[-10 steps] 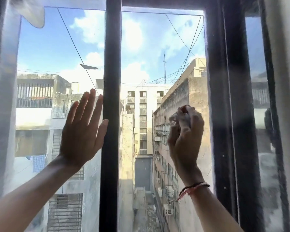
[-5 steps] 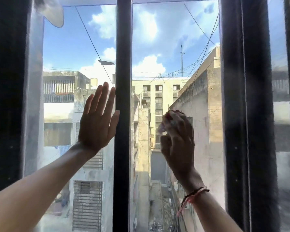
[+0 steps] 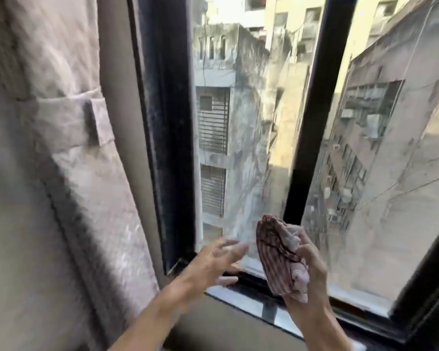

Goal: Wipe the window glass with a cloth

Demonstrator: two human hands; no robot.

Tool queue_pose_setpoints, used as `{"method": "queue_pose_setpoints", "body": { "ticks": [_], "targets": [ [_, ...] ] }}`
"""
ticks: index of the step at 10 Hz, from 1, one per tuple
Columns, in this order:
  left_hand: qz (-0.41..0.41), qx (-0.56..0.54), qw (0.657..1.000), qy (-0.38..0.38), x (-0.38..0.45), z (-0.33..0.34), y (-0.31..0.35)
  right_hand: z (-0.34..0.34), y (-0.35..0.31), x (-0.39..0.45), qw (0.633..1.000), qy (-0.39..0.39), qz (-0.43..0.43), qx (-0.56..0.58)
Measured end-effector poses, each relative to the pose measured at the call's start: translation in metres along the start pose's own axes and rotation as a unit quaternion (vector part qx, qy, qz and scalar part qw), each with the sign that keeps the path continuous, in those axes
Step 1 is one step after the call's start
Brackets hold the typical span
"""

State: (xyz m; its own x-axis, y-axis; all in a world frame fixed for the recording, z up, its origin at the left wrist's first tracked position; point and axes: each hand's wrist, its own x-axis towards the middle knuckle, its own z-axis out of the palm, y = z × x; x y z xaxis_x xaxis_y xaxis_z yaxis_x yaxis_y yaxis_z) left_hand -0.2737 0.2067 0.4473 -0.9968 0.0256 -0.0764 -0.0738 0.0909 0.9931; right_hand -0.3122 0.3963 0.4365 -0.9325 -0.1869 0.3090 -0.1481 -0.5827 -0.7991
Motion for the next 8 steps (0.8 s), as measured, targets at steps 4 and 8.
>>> {"method": "queue_pose_setpoints", "body": {
  "ticks": [4,8],
  "targets": [
    [-0.343,-0.192,0.873,0.289,-0.228,-0.12,-0.396,0.054,0.389,-0.239,0.836,-0.099,0.4,-0.363],
    [-0.359,0.153,0.9,0.196,-0.257,-0.136,-0.521,0.01,0.489,-0.29,0.708,-0.226,0.462,-0.484]
  ]
}}
